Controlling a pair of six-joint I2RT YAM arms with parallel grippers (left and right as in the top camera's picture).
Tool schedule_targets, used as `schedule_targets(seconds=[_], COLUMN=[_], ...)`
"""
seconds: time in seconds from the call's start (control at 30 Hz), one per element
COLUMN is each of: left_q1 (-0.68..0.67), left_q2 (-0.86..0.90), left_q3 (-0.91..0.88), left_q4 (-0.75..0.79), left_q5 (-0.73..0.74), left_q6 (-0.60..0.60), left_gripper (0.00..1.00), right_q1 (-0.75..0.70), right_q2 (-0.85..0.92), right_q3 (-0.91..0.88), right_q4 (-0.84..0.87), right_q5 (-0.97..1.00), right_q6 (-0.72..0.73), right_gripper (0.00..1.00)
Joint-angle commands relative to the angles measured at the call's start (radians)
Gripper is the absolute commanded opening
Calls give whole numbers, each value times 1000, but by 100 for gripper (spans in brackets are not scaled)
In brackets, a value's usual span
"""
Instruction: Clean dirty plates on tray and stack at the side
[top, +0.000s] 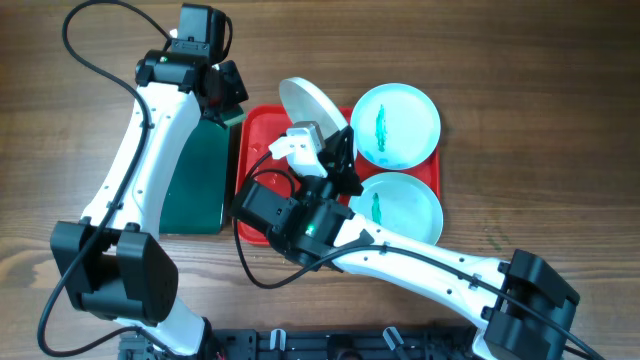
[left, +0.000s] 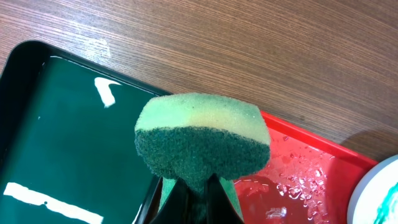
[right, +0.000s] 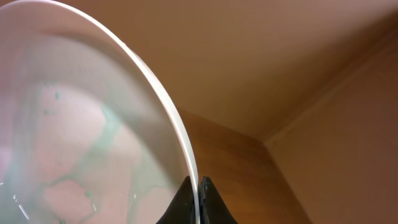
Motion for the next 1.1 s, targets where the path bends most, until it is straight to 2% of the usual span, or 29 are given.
schedule_targets(seconds=[0.0,0.13,0.3,0.43,0.67,0.7,0.73,0.8,0.83,0.87,0.9,1.0,1.07], left_q1=[8,8,8,8,8,8,8,8,8,8,8,8,8], left_q2=[0,0,0,0,0,0,0,0,0,0,0,0,0], left_q3=[0,0,0,0,0,0,0,0,0,0,0,0,0], left_q4=[-1,-17,-33,-33,-34,-34,-34,-34,-33,-33,-34,-34,-34], left_q5=[9,8,9,9,9,9,9,9,9,9,9,9,9], left_q6=[-20,-19,-20,-20,-20,-20,-20,-20,-20,-20,-20,-20,-20], left_gripper=[4,4,4,4,4,4,4,4,4,4,4,4,4], right_q1=[-27,-150,-378,-472,-483,-483,-484,-493,-500,-513,-526,-569,-584], right_q2=[-21,-21,17,100,236,244,246,244,244,244,244,269,288], right_q3=[6,6,-6,-6,-6,-6,-6,-2,5,11,11,11,11], right_q4=[3,-39,12,57,72,68,69,92,107,131,156,237,268], right_q5=[-248,-764,-1258,-1444,-1574,-1574,-1573,-1575,-1588,-1613,-1640,-1756,-1761], right_q6=[-10,6,27,26,39,51,50,11,-55,-171,-249,-442,-489], right_gripper=[4,4,4,4,4,10,31,41,46,59,64,64,62])
